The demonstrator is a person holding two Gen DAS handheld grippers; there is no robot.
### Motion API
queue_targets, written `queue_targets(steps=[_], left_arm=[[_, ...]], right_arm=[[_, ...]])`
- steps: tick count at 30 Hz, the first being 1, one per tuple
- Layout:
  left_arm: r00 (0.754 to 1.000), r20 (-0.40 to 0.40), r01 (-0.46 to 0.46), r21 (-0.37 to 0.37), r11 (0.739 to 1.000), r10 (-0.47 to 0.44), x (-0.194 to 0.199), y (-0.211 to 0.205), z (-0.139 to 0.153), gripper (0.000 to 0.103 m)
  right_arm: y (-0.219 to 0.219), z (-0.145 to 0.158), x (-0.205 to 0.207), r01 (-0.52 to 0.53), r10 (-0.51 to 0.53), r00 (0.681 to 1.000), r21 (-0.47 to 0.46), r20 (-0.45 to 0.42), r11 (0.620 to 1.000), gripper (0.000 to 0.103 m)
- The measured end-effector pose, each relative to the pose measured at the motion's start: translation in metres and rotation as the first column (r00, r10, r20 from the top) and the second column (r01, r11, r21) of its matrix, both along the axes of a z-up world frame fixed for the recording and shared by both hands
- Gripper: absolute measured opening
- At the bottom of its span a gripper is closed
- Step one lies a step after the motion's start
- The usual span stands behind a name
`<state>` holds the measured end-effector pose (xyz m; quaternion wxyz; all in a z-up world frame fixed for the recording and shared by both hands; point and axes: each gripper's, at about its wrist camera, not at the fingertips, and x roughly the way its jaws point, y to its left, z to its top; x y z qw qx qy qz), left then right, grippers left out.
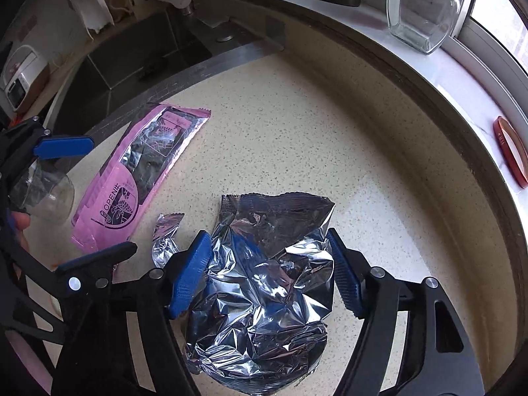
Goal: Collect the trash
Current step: 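Lower the right gripper onto the crumpled silver foil and close it, then lift the foil with the right gripper while the left gripper approaches the pink wrapper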
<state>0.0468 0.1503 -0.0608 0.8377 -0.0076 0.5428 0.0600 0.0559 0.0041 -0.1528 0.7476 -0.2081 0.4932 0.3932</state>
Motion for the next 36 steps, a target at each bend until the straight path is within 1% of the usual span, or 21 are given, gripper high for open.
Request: queue_targets(steps=[1, 8, 9, 12, 15, 16, 18, 21, 25, 33, 36], left_arm=[[1.000, 0.000, 0.001, -0.001, 1.000, -0.001, 0.000, 0.000, -0.001, 0.097], [1.000, -0.010, -0.009, 0.000, 1.000, 0.009, 0.000, 0.004, -0.006, 0.097], [1.000, -0.013, -0.007, 0.002, 1.000, 0.007, 0.000, 0.004, -0.006, 0.097], [1.000, -0.016, -0.009, 0.000, 1.000, 0.009, 0.003, 0.004, -0.008, 0.097], [1.000, -0.018, -0.015, -0.003, 1.000, 0.015, 0.004, 0.005, -0.009, 0.097], [1.000, -0.026, -0.007, -0.010, 1.000, 0.007, 0.004, 0.005, -0.009, 0.097], [1.000, -0.028, -0.008, -0.005, 1.000, 0.008, 0.004, 0.005, -0.010, 0.097], [0.999, -0.036, -0.010, -0.001, 1.000, 0.010, 0.007, 0.005, -0.012, 0.097], [0.999, -0.042, -0.017, -0.003, 1.000, 0.017, 0.011, 0.006, -0.015, 0.097], [0.998, -0.058, -0.033, -0.007, 0.999, 0.033, 0.016, 0.010, -0.021, 0.097], [0.997, -0.061, -0.043, -0.029, 0.999, 0.042, 0.019, 0.014, -0.023, 0.097]], right_arm=[[0.000, -0.001, -0.001, -0.003, 0.003, 1.000, 0.000, -0.004, 1.000, 0.063], [-0.002, 0.000, -0.001, 0.001, -0.001, 1.000, 0.002, 0.004, 1.000, 0.056], [-0.003, 0.001, -0.001, 0.003, -0.003, 1.000, 0.002, 0.008, 1.000, 0.052], [-0.006, 0.001, 0.000, 0.011, -0.011, 1.000, 0.010, -0.001, 1.000, 0.050], [-0.007, 0.002, -0.001, 0.005, -0.005, 1.000, 0.012, 0.000, 1.000, 0.045], [-0.008, 0.002, -0.001, 0.005, -0.005, 1.000, 0.012, 0.002, 1.000, 0.040], [-0.010, 0.003, 0.001, 0.015, -0.015, 1.000, 0.018, 0.000, 1.000, 0.035], [-0.015, 0.004, 0.005, 0.031, -0.031, 0.999, 0.025, -0.008, 0.999, 0.031], [-0.018, 0.006, 0.003, 0.022, -0.022, 1.000, 0.028, -0.007, 0.999, 0.026], [-0.024, 0.008, 0.002, 0.038, -0.038, 0.999, 0.033, -0.007, 0.999, 0.023], [-0.027, 0.009, 0.002, 0.046, -0.046, 0.999, 0.034, -0.003, 0.998, 0.023]])
